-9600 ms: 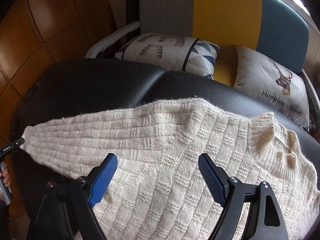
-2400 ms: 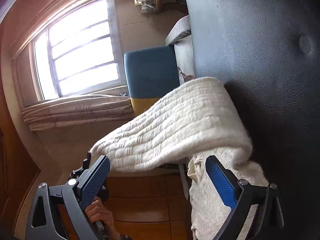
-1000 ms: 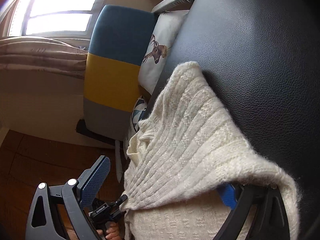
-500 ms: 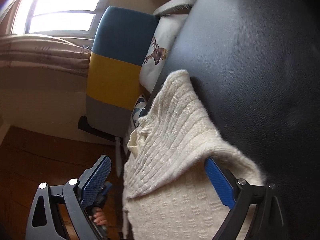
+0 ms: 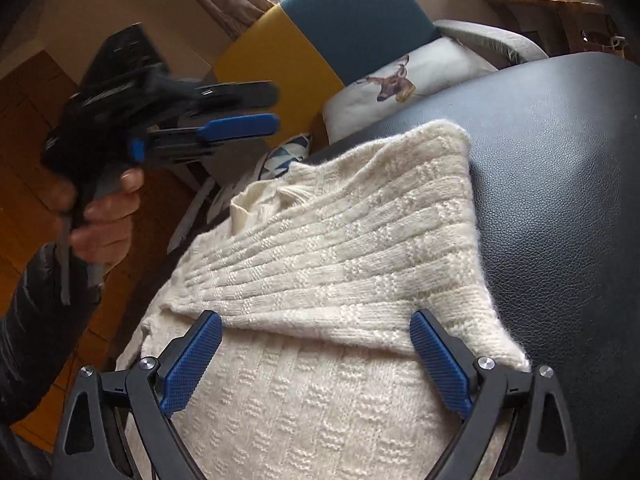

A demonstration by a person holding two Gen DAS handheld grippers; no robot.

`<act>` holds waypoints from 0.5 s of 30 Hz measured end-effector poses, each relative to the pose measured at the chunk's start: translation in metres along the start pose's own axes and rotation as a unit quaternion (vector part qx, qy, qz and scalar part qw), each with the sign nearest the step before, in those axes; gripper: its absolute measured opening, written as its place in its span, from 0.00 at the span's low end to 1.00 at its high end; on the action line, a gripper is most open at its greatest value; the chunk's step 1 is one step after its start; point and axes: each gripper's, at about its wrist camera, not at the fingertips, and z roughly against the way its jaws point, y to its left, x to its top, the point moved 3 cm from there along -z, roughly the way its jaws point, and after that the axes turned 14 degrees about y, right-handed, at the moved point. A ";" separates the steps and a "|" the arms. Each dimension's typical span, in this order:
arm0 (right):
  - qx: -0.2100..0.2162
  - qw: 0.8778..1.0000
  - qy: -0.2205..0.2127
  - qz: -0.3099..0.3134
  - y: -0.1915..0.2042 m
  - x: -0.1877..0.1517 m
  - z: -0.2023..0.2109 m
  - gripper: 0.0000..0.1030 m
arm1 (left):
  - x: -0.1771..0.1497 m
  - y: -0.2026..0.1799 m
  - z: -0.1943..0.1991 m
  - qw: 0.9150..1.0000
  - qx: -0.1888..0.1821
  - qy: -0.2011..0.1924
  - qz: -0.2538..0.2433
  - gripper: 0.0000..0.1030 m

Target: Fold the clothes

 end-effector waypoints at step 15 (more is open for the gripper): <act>0.047 0.998 -0.029 -0.018 -0.004 -0.002 -0.002 0.94 | 0.053 -0.023 -0.103 0.985 0.006 0.138 -0.108 0.22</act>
